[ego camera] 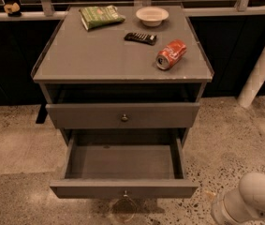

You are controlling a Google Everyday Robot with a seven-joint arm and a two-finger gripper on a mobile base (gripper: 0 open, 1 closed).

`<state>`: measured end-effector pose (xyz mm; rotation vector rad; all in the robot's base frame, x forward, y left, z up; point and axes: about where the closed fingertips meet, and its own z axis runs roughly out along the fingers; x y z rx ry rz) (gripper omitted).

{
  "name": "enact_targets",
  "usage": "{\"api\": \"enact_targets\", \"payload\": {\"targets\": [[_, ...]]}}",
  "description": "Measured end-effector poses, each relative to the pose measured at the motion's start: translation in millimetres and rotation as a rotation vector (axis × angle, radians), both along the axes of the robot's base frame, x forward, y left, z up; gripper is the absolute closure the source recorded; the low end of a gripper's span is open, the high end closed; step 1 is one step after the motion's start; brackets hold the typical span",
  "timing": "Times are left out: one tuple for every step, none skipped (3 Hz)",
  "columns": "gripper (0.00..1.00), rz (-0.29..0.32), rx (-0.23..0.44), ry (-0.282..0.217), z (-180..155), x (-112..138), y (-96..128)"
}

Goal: Close middle drawer

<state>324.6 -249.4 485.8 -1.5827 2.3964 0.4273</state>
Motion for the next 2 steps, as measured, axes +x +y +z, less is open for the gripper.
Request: {"api": "enact_targets", "payload": {"targets": [[0.0, 0.007, -0.002, 0.01, 1, -6, -5], [0.0, 0.047, 0.068, 0.085, -43, 6, -3]]}}
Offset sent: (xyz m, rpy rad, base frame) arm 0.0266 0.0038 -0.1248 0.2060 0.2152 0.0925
